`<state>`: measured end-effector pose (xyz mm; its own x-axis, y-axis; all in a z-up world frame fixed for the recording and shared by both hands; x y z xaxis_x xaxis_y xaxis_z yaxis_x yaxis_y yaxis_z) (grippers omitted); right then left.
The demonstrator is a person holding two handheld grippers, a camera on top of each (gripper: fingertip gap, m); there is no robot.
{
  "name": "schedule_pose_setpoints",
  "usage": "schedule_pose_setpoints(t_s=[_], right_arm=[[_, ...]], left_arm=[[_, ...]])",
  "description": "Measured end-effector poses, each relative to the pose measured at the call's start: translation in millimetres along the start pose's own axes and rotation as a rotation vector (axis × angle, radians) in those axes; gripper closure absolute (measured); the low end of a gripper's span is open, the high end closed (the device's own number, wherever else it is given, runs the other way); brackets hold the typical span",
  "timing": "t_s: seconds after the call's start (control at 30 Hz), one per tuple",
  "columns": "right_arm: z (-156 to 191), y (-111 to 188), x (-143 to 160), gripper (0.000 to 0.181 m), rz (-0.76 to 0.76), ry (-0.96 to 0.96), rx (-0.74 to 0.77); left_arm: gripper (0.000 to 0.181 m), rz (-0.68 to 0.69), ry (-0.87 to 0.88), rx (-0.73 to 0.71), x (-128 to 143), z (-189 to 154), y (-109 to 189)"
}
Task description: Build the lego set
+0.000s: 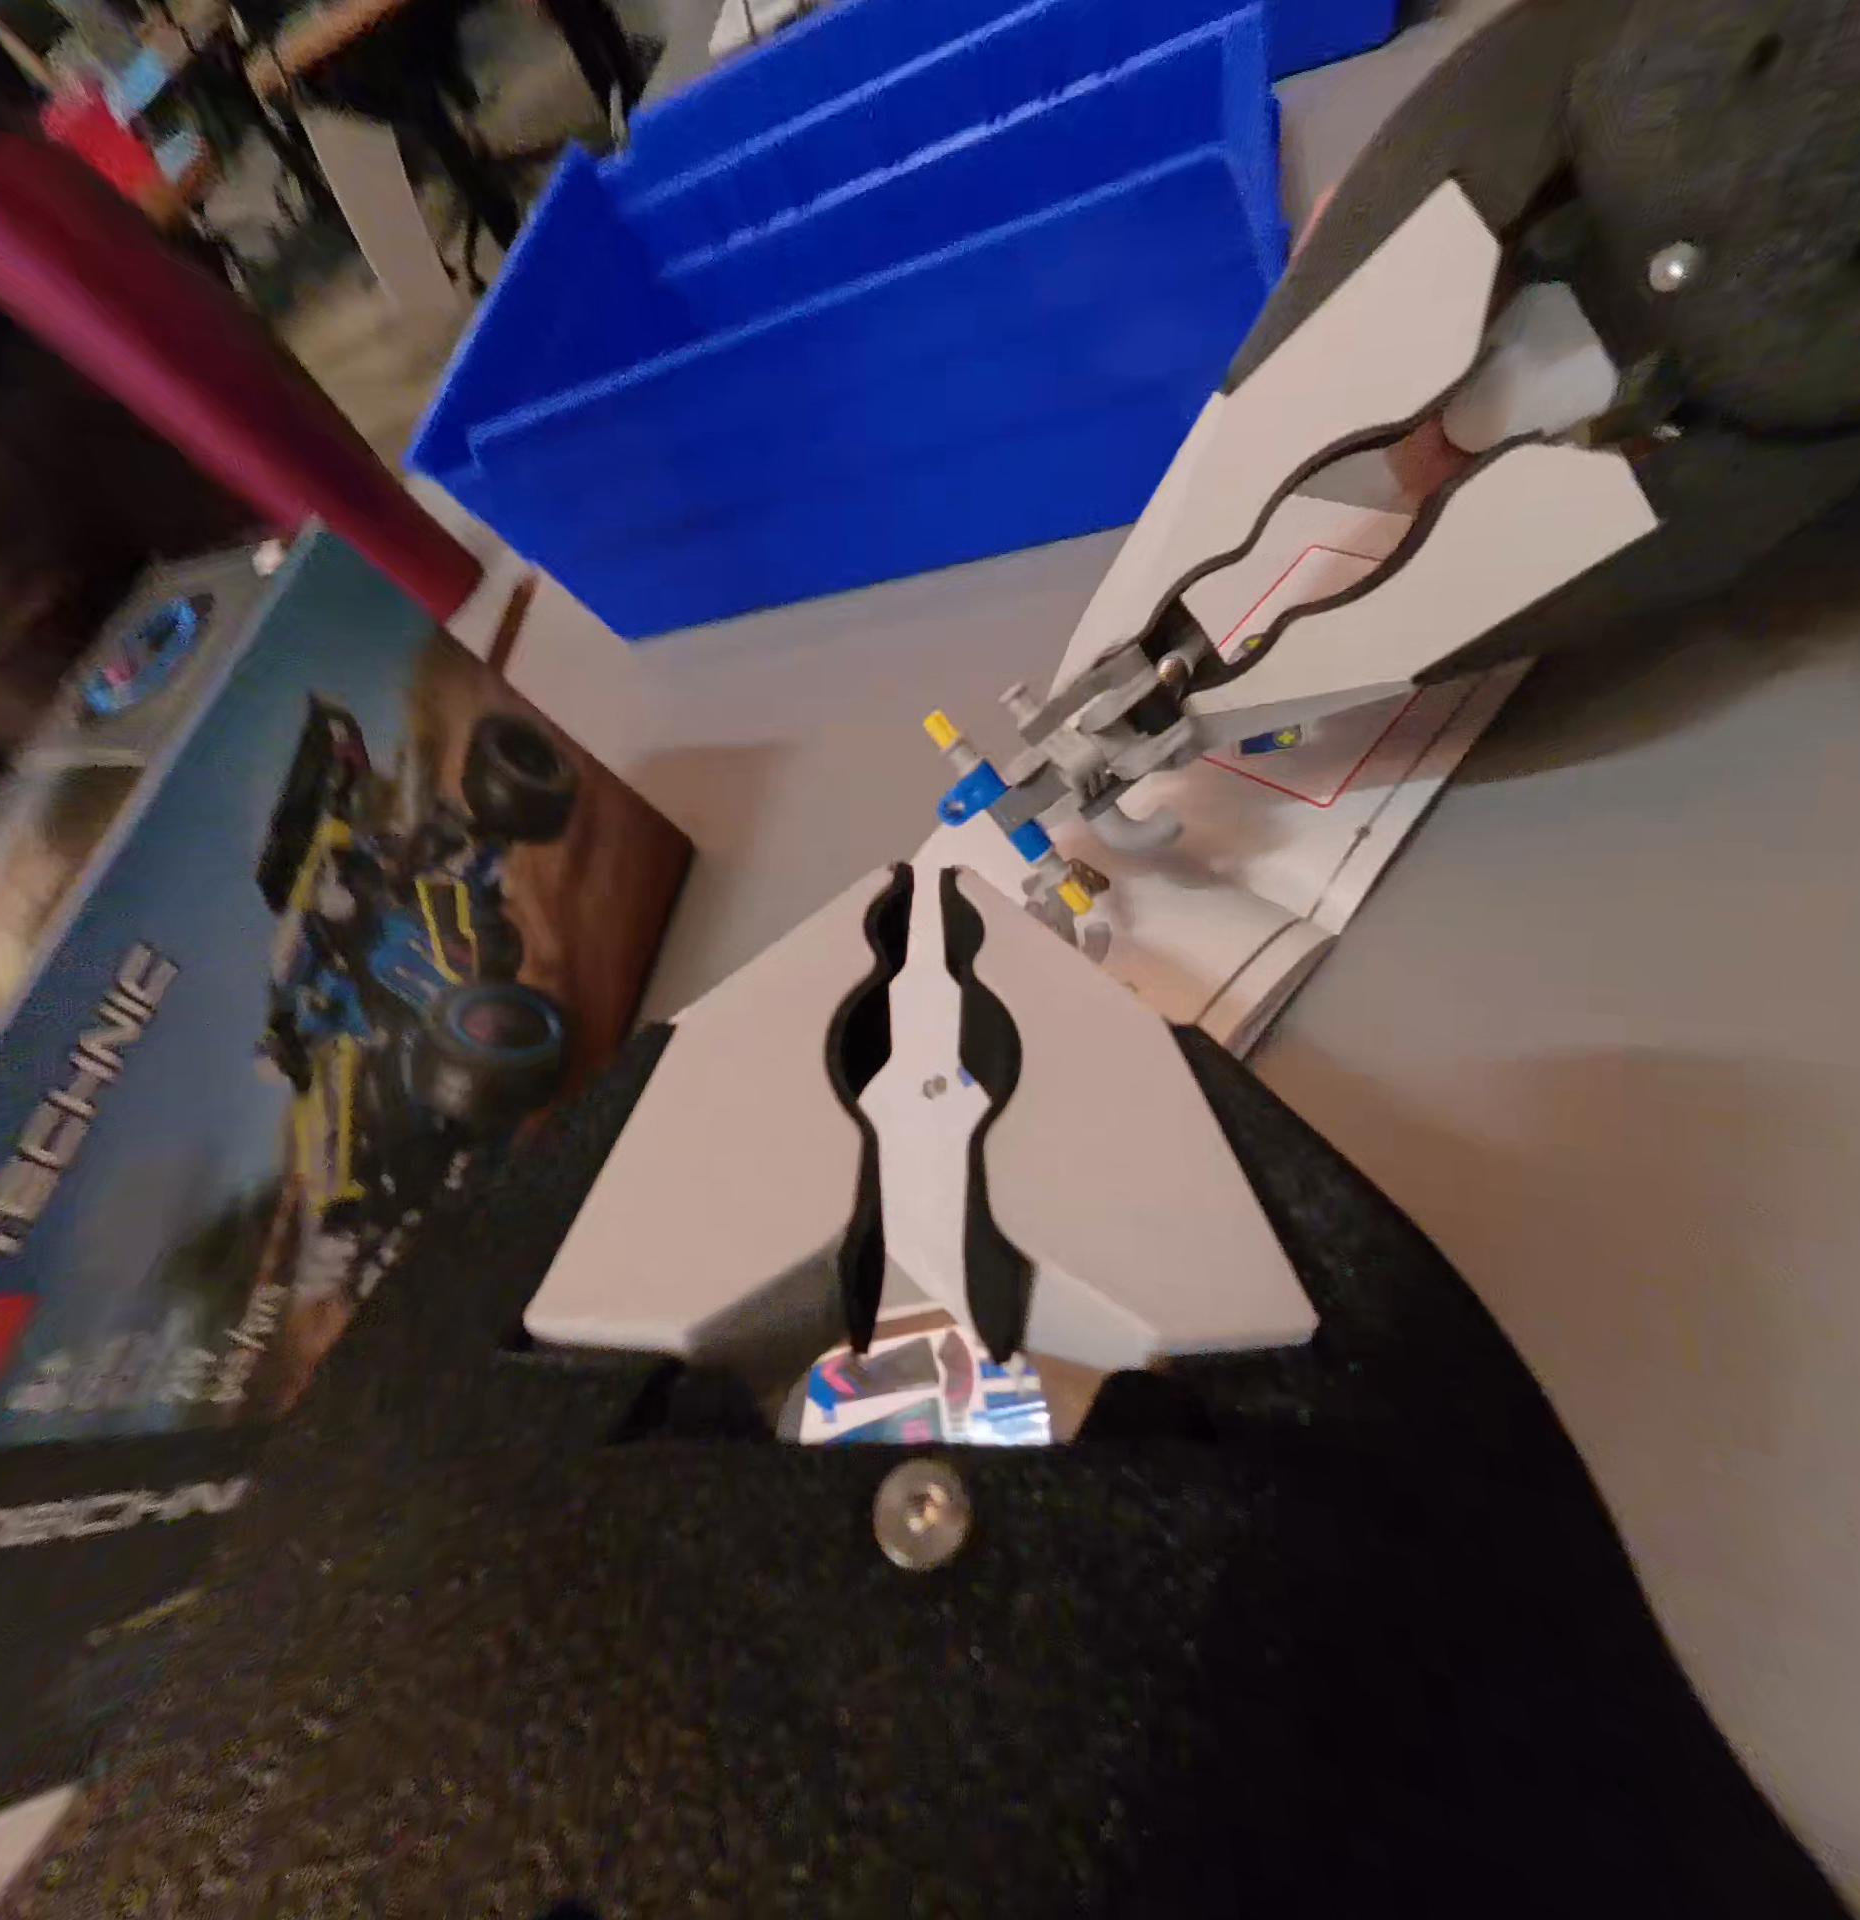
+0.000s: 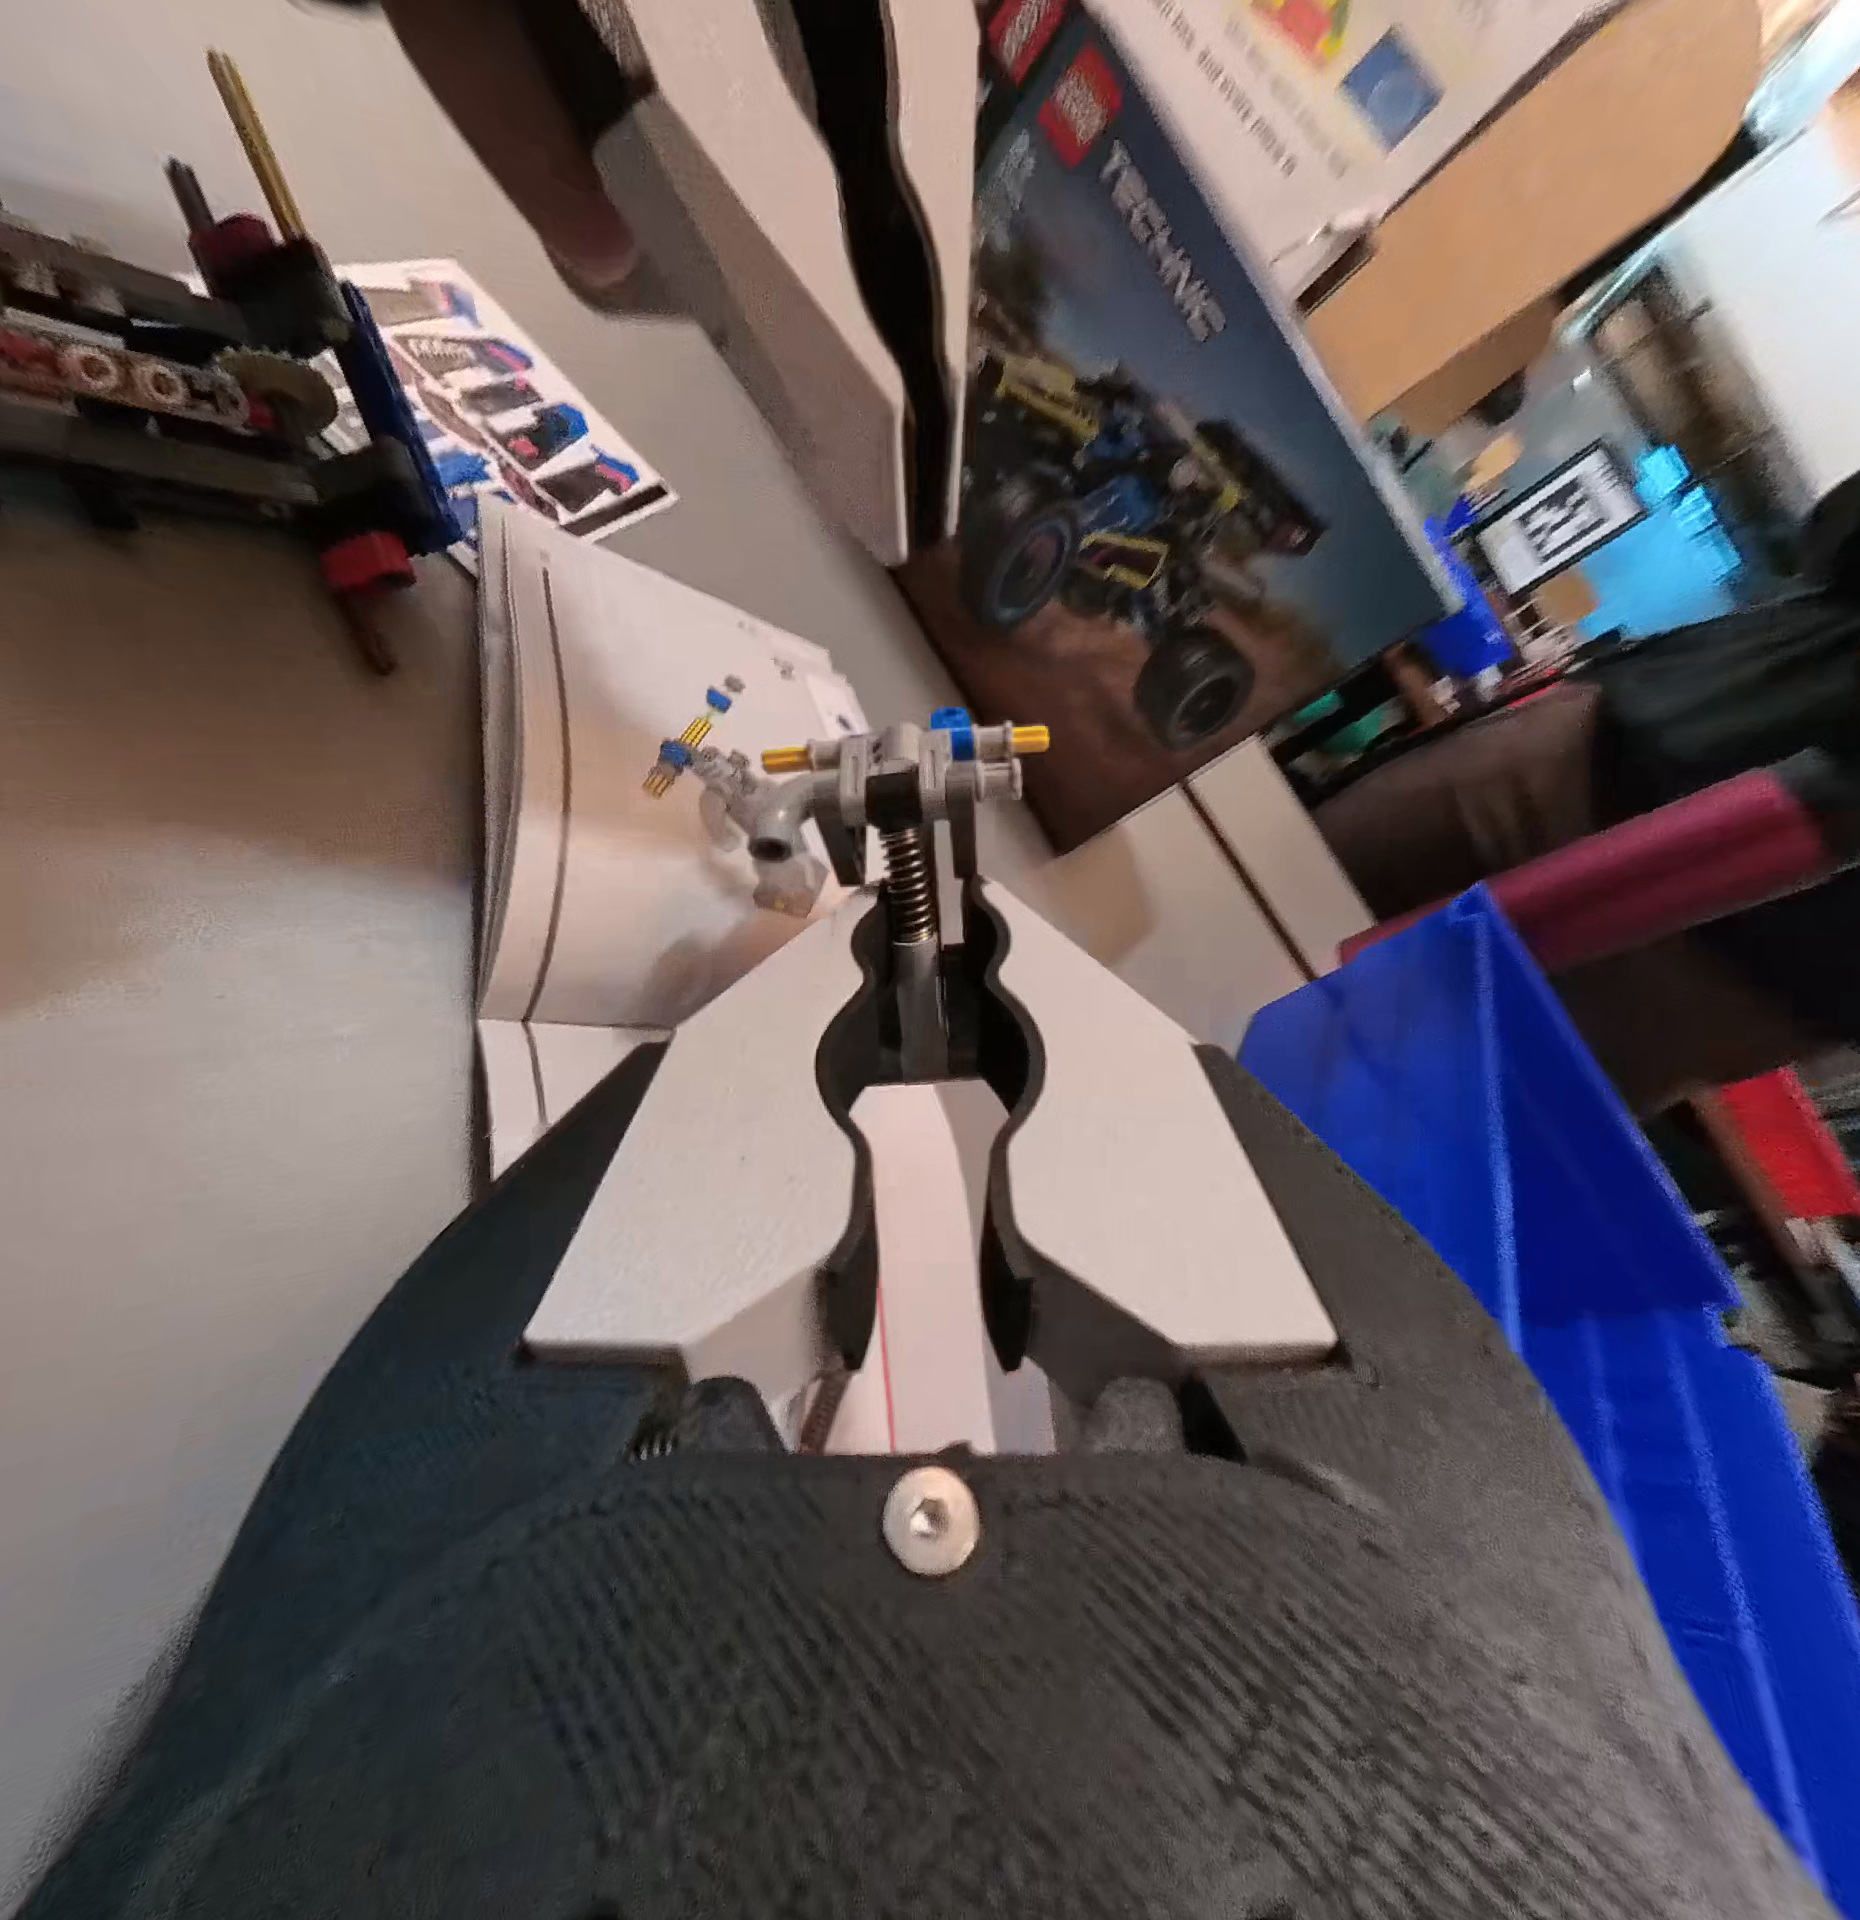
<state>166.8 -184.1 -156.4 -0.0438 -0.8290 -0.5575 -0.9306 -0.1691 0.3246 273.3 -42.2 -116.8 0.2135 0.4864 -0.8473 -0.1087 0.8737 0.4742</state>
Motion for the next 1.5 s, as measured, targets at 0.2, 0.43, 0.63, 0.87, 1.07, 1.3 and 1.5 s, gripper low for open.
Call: schedule_pose_setpoints(t_s=[0.2, 0.43, 0.63, 0.87, 1.07, 1.3, 1.5], right_arm=[[-2.2, 8.2, -8.7, 0.171, -0.018, 0.152, 0.151], [1.4, 5.6, -9.3, 0.171, -0.002, 0.171, 0.132], [-5.5, 6.3, -2.0, 0.171, 0.037, 0.101, 0.173], [-10.0, 6.6, 2.2, 0.171, 0.023, 0.003, 0.165], [-9.7, 5.3, 3.7, 0.171, 0.031, -0.010, 0.159], [-11.9, 5.6, 6.5, 0.171, 0.038, -0.046, 0.164], [-13.6, 7.9, 5.0, 0.171, -0.002, -0.065, 0.176]], left_arm=[[0.181, -0.077, -0.298, -0.076, -13.0, -16.3, 8.0], [0.178, -0.017, -0.393, -0.166, -16.5, -16.3, 11.8], [0.090, -0.199, -0.050, -0.523, -27.6, 26.0, 44.7], [0.085, -0.437, 0.206, -0.465, -34.3, 45.8, 89.7], [0.089, -0.367, 0.212, -0.449, -24.8, 50.1, 82.6], [0.118, -0.216, 0.190, -0.380, -18.8, 42.6, 62.9], [0.119, -0.179, 0.179, -0.331, -18.4, 37.0, 55.7]])
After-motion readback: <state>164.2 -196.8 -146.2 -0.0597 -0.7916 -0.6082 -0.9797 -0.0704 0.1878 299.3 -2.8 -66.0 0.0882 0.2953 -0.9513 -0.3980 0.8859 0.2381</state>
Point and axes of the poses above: each gripper's, where its closed fingertips meet, y back along the fingers, x out of its underside, z = x × y across the jaws, the point moved 10 cm from there along y, back along the fingers, and after that the axes turned 10 degrees about y, right-handed, at the moved point
